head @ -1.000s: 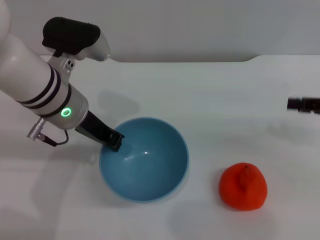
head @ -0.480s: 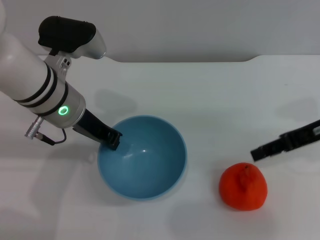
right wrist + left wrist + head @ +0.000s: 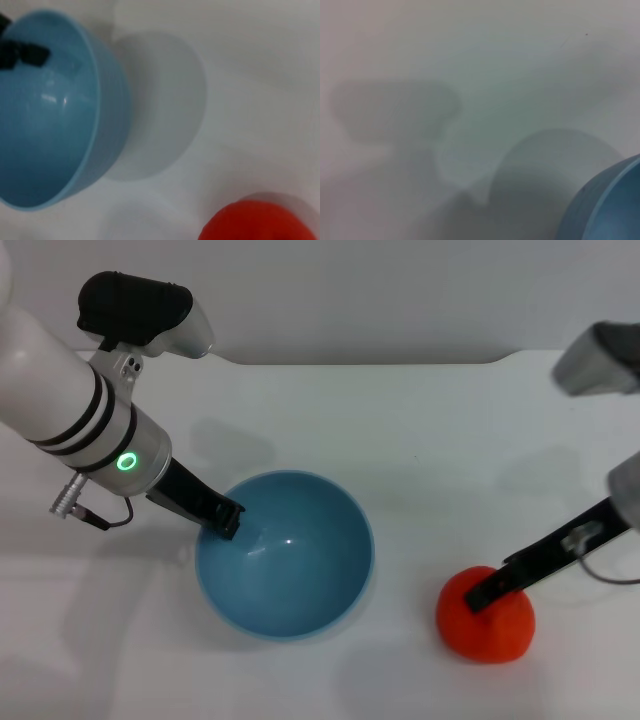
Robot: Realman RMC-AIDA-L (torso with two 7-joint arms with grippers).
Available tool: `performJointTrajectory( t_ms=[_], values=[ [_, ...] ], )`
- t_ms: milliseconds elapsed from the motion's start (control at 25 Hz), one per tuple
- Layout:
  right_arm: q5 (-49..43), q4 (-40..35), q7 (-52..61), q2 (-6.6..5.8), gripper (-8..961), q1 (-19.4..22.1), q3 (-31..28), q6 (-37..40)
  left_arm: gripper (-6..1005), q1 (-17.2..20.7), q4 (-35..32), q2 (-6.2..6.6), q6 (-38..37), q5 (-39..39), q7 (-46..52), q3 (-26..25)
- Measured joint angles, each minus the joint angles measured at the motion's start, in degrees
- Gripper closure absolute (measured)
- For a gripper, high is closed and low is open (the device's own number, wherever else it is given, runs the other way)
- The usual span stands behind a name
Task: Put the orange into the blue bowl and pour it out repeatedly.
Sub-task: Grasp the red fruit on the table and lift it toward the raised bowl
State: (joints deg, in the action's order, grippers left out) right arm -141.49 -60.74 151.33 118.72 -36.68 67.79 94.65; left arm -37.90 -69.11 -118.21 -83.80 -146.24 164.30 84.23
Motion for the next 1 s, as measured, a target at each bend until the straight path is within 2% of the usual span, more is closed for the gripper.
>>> performJointTrajectory(
  t_ms=[160, 280, 640, 840, 1000],
  values=[
    [-1.5, 5.9, 0.1, -0.02, 491, -3.0, 3.5, -2.0, 1000, -0.1, 0.0, 0.0, 0.0, -0.1, 0.0, 0.4],
    [-3.6, 7.3, 0.0, 0.01, 495, -3.7, 5.4, -2.7, 1000, -0.1, 0.0, 0.03, -0.3, -0.2, 0.0, 0.5],
    [-3.7, 1.4, -0.7, -0.05, 508, 0.1, 5.9, -3.3, 999, -0.4, 0.0, 0.16, -0.6, -0.2, 0.0, 0.7],
    [-3.6, -0.8, -3.7, -0.28, 692, 1.1, 3.9, -1.6, 999, -1.4, 0.2, 0.18, -0.6, -0.4, -1.3, 1.3],
    [-1.1, -7.4, -7.6, -0.27, 757, 1.8, -0.4, 4.4, 999, -2.2, 0.5, 0.04, -1.7, -0.8, -0.9, 2.5]
  ],
)
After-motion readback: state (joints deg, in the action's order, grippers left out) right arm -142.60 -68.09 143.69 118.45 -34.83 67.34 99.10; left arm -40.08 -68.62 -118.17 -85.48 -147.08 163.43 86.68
